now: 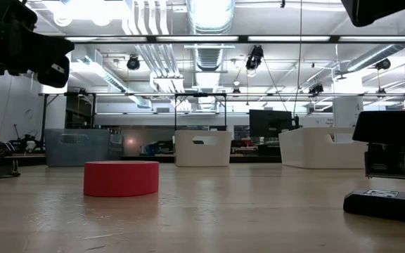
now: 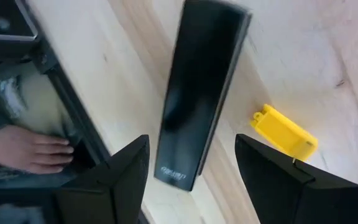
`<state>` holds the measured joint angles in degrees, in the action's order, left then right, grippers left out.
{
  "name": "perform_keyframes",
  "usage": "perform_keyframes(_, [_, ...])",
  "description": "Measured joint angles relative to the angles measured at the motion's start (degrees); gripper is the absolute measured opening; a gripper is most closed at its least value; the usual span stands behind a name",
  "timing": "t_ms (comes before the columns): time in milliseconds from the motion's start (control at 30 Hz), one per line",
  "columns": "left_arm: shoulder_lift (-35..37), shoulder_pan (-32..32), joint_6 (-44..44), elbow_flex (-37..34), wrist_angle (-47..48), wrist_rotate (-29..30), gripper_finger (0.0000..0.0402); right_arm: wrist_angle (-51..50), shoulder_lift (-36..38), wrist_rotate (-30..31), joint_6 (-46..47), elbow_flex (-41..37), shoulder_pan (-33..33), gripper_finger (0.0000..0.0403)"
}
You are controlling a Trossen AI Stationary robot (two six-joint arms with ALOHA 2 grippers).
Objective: Pick and place Stapler, Stapler remover, tape
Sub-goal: Put the black stapler into the black bin
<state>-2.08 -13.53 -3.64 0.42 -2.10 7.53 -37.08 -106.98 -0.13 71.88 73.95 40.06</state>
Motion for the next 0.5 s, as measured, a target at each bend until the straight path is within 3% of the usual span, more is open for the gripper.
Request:
perform_keyframes(200, [0.0, 0.0, 0.0, 0.0, 0.0, 0.0, 0.0010, 0.1, -2.1, 0.4, 3.2, 0.2, 0.9, 0.0230])
perform_keyframes(500, [0.0, 0.0, 0.0, 0.0, 0.0, 0.0, 0.0010, -4.7, -9.9, 0.1, 3.1, 6.9, 1.7, 0.0223])
